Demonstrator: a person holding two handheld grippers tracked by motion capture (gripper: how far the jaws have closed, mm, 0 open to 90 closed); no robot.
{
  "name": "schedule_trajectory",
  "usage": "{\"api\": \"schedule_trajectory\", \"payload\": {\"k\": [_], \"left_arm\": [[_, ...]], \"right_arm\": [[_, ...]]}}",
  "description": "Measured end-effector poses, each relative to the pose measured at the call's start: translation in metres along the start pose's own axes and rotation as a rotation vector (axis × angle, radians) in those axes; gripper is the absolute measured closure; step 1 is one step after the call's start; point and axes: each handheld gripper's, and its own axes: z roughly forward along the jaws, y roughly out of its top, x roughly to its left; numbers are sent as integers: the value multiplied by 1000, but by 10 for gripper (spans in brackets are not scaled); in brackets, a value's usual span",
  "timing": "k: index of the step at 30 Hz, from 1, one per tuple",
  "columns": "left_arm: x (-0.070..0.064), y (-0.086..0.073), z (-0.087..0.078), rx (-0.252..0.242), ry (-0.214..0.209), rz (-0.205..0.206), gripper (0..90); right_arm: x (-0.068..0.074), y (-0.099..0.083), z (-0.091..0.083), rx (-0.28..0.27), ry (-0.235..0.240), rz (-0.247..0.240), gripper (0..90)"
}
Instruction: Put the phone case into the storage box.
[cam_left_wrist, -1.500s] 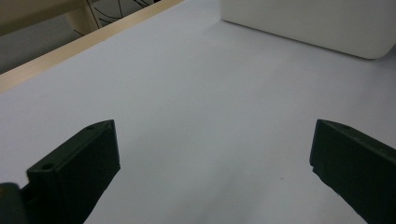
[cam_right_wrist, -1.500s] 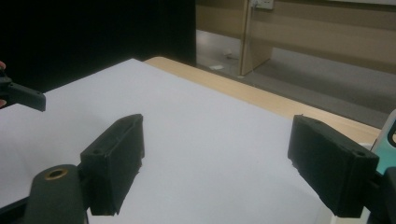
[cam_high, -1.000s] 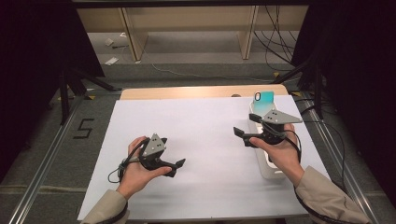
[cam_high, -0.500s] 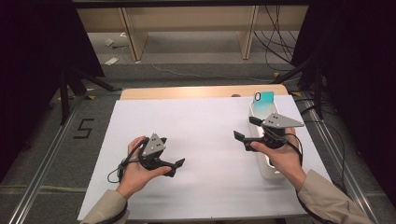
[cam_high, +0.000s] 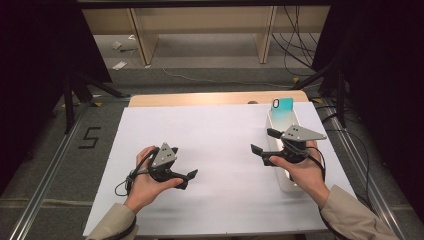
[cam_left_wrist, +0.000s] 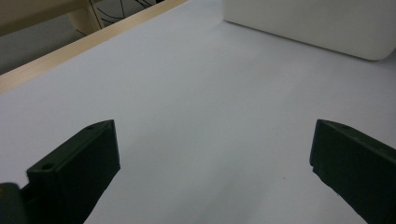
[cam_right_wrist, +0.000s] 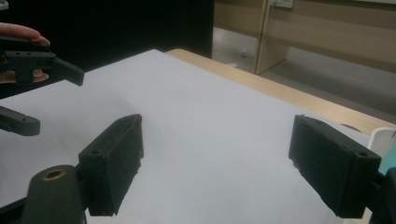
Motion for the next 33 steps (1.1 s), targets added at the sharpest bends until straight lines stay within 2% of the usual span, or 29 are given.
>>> {"api": "schedule_trajectory", "payload": {"k": [33], "left_arm": [[0, 0, 0, 0, -1, 0, 9]], "right_arm": [[2, -6, -4, 10, 10, -7, 185]]}}
